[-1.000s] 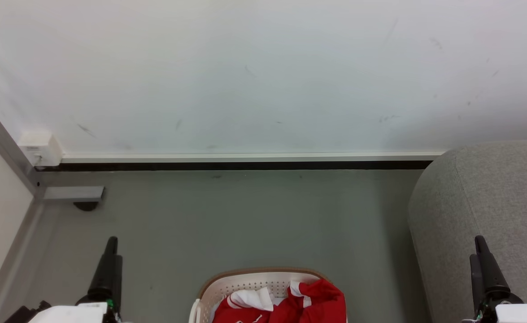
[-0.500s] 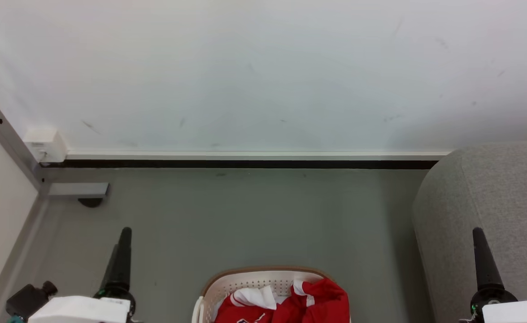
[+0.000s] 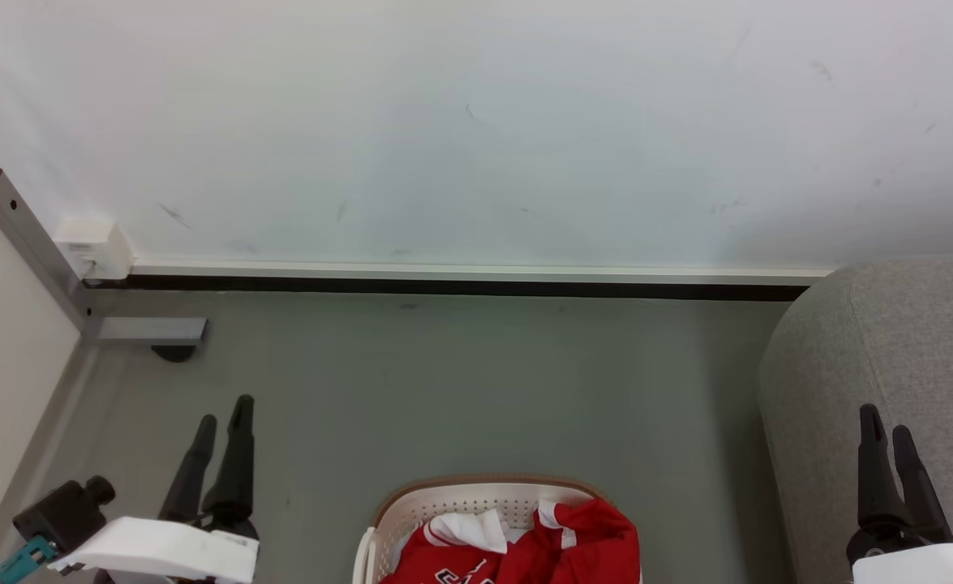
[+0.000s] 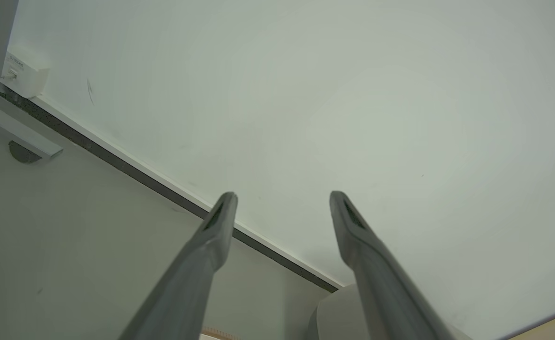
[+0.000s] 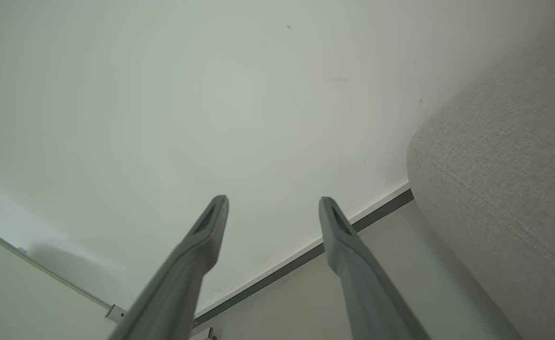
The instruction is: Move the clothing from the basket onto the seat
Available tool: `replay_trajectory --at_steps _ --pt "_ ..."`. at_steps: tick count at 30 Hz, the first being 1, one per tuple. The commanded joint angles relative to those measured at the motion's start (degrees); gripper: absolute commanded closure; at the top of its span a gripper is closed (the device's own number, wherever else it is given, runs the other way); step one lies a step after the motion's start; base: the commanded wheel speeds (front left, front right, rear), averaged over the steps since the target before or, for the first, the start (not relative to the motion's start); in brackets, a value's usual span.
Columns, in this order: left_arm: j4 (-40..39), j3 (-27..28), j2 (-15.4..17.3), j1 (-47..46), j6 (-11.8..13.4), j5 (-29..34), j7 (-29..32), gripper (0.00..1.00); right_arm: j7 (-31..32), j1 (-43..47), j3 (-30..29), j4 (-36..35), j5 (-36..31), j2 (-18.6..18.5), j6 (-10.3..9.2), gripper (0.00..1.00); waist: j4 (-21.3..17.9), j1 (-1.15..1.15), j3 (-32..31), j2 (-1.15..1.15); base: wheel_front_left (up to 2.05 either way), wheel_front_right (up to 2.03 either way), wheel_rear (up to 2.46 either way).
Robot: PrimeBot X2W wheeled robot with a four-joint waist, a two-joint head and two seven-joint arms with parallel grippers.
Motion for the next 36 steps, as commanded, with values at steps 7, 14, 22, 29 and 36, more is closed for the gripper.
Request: replay_trajectory --at_steps 7,14,22,29,36 --pt "-0.87 0.35 1.45 -0.90 -0.33 9.49 -1.70 0.00 -1.71 -0.93 1.69 -1.40 -10.12 -0.69 -0.05 0.00 -0.84 0.00 0.49 0.00 0.00 0.00 0.00" --pt "-0.58 0.04 1.98 -0.68 -0.33 14.78 -2.81 0.00 -2.87 -1.37 3.26 -0.55 -16.65 -0.71 -0.06 0.00 -1.66 0.00 0.61 0.00 0.00 0.00 0.00" --pt "-0.01 0.11 1.87 -0.17 -0.33 19.78 -3.93 0.00 -3.92 -1.49 3.81 1.21 -22.30 -0.72 -0.07 0.00 -2.09 0.00 0.34 0.00 0.00 0.00 0.00" --pt "0.84 0.05 1.74 0.29 -0.35 23.90 -5.00 0.00 -4.90 -1.86 4.43 3.40 -26.52 -0.74 -0.07 0.00 -2.32 0.00 0.21 0.00 0.00 0.00 0.00" --pt "0.79 -0.23 1.87 0.47 -0.37 27.61 -5.91 0.00 -5.93 -1.90 5.14 4.30 -29.86 -0.76 -0.08 0.00 -2.54 0.00 0.07 0.00 0.00 0.00 0.00"
